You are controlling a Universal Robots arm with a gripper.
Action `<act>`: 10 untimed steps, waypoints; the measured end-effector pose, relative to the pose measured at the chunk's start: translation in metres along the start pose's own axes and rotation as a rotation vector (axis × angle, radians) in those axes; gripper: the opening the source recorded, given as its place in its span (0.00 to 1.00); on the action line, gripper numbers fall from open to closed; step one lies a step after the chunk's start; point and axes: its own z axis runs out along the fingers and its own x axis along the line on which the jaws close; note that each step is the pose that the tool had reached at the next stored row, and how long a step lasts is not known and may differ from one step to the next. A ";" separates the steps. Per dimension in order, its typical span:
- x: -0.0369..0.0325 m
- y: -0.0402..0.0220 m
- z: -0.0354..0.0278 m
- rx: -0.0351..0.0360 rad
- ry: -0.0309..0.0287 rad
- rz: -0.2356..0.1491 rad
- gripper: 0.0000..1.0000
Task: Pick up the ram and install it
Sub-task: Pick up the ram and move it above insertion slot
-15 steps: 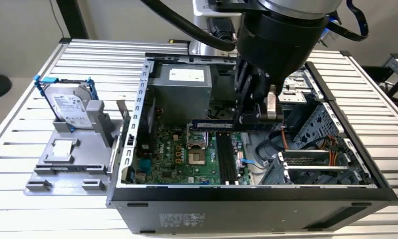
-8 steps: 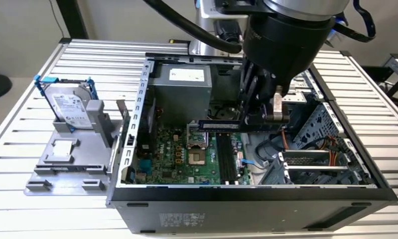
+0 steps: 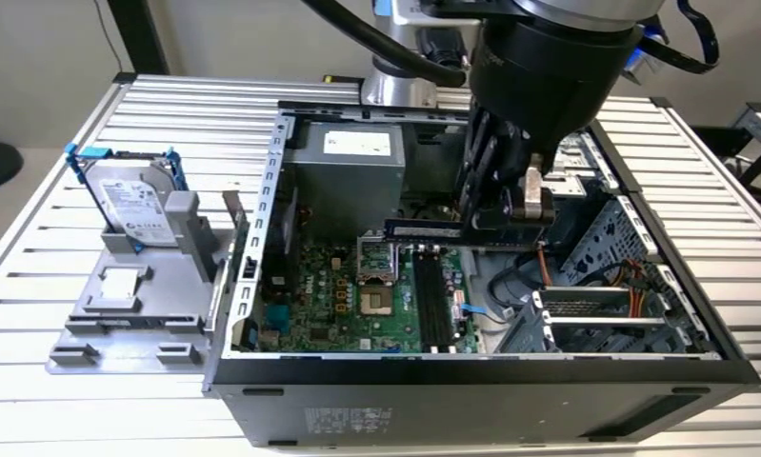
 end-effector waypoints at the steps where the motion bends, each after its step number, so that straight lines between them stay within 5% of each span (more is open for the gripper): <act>1: 0.0000 0.0000 0.0001 0.0000 -0.0001 0.000 0.00; 10: -0.0106 -0.0041 -0.0001 0.0000 0.0001 0.000 0.00</act>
